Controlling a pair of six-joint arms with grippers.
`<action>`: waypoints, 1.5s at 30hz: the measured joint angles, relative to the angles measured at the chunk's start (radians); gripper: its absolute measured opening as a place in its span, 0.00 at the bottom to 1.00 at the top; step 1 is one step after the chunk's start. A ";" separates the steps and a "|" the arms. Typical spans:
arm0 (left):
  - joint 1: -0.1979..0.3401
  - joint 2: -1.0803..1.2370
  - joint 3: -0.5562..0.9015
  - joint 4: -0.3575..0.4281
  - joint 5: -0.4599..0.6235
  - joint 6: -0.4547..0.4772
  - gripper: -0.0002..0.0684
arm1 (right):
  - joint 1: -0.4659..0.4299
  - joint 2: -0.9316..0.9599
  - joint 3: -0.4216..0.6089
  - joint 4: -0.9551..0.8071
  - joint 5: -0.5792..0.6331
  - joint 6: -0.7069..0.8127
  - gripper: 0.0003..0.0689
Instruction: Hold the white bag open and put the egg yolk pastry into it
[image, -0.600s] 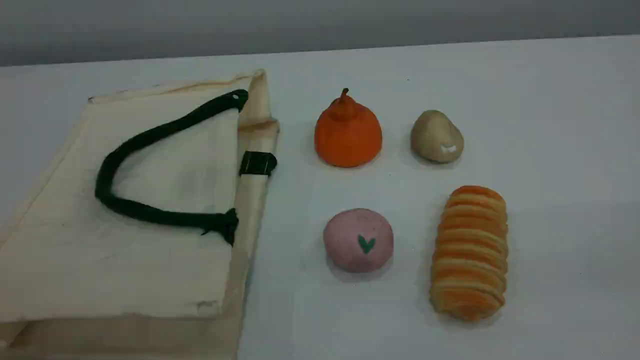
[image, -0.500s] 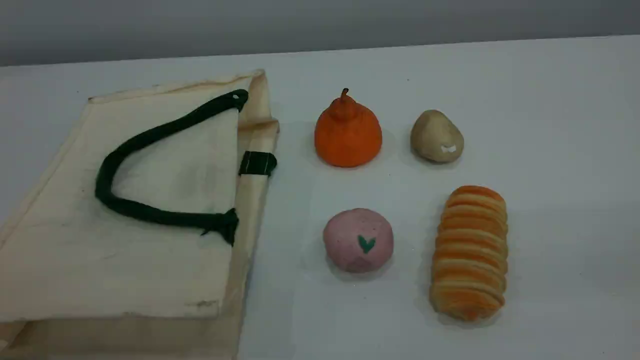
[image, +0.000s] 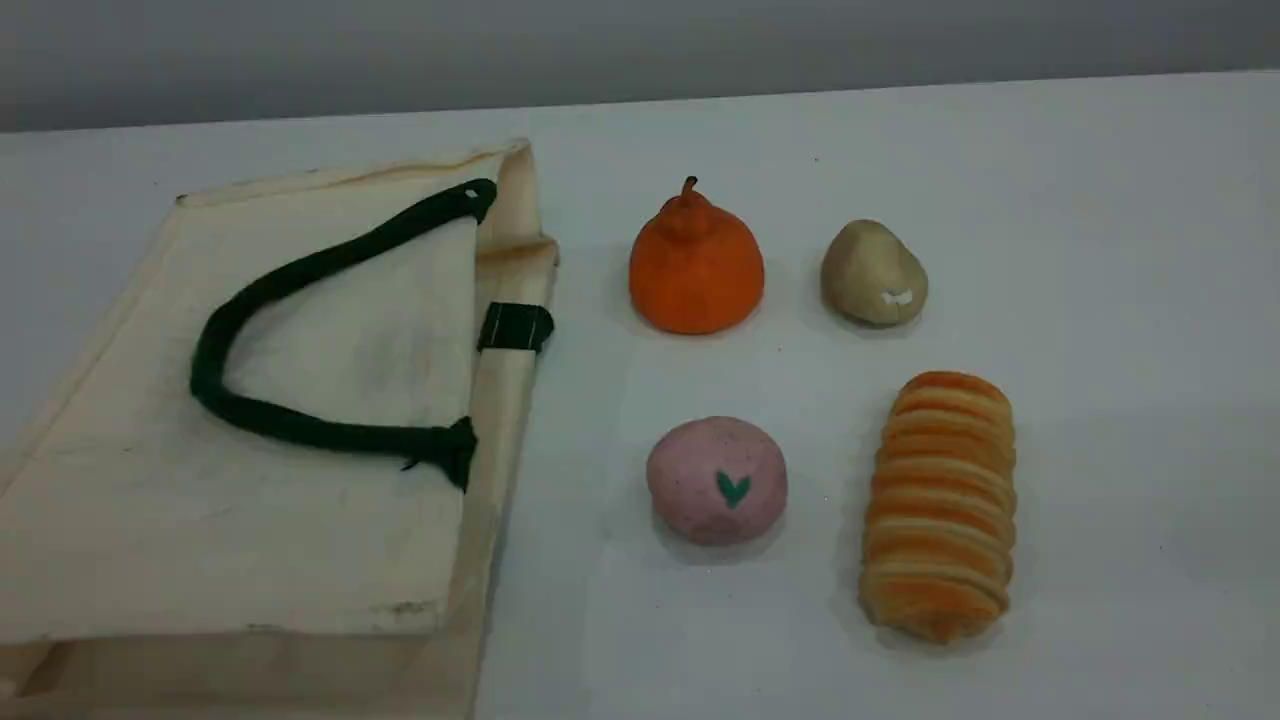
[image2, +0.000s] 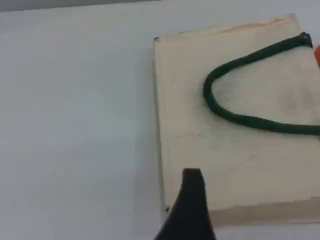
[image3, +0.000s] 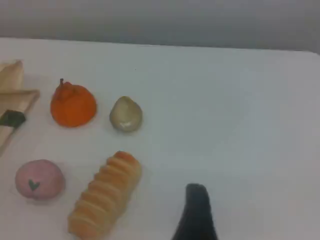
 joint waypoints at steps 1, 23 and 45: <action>0.000 0.000 0.000 0.000 0.000 0.000 0.85 | 0.000 0.000 0.000 0.000 0.000 0.000 0.75; 0.000 0.000 0.000 0.000 0.000 0.000 0.85 | 0.001 0.000 0.000 0.001 0.000 0.000 0.75; 0.000 0.001 0.000 0.000 0.000 -0.012 0.85 | 0.024 0.000 0.001 0.067 -0.004 0.005 0.75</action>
